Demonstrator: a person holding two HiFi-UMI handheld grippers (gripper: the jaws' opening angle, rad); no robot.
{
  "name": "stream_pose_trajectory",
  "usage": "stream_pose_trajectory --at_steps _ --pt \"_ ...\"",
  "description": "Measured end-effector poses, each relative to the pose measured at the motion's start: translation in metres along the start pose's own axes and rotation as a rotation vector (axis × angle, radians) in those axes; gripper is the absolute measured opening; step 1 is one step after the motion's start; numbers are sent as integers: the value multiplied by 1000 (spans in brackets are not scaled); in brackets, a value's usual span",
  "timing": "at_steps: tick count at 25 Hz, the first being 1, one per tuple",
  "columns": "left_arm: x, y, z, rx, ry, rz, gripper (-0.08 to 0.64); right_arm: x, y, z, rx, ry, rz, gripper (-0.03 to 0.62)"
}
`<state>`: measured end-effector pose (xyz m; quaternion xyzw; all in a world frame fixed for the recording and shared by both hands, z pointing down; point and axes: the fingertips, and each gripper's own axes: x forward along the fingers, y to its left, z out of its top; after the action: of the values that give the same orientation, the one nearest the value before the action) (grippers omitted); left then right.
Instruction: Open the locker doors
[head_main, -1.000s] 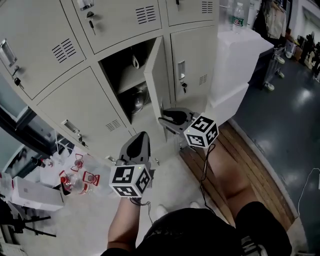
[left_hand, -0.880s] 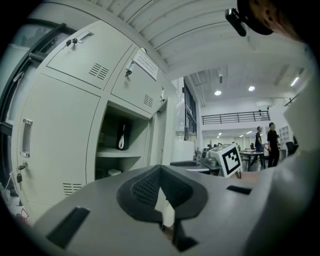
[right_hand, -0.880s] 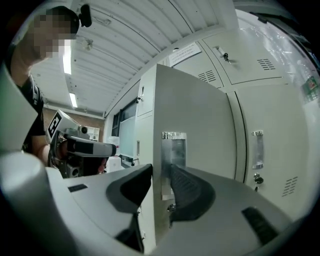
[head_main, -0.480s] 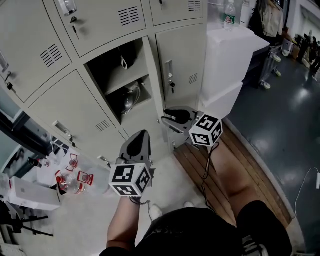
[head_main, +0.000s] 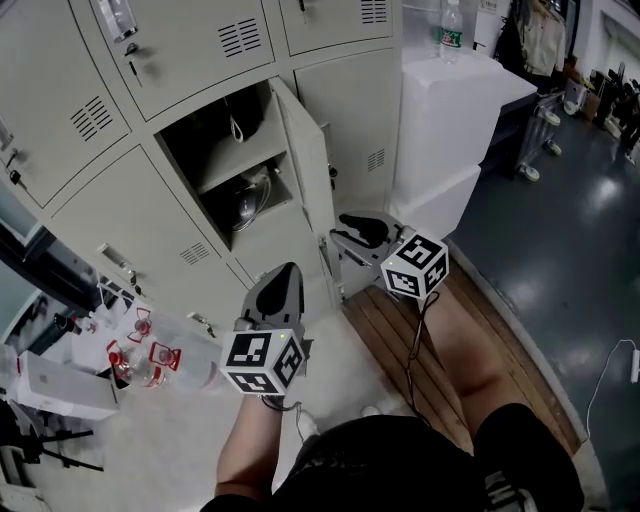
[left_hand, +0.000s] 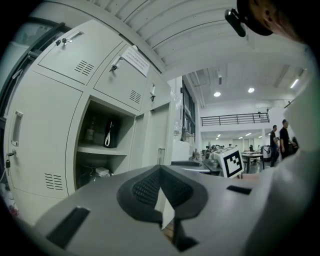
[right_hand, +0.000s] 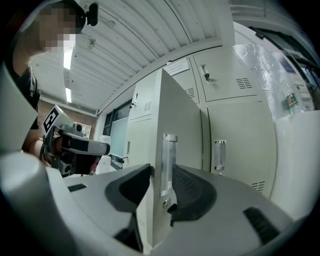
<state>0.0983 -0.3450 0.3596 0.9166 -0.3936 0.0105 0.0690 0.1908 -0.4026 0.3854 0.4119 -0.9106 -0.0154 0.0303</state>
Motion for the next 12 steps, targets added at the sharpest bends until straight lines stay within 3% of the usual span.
stream_pose_trajectory --at_steps 9,12 --pt "8 -17 -2 1 3 7 -2 -13 -5 14 -31 -71 -89 167" --pt "8 -20 -2 0 3 21 -2 -13 -9 13 -75 -50 -142 115"
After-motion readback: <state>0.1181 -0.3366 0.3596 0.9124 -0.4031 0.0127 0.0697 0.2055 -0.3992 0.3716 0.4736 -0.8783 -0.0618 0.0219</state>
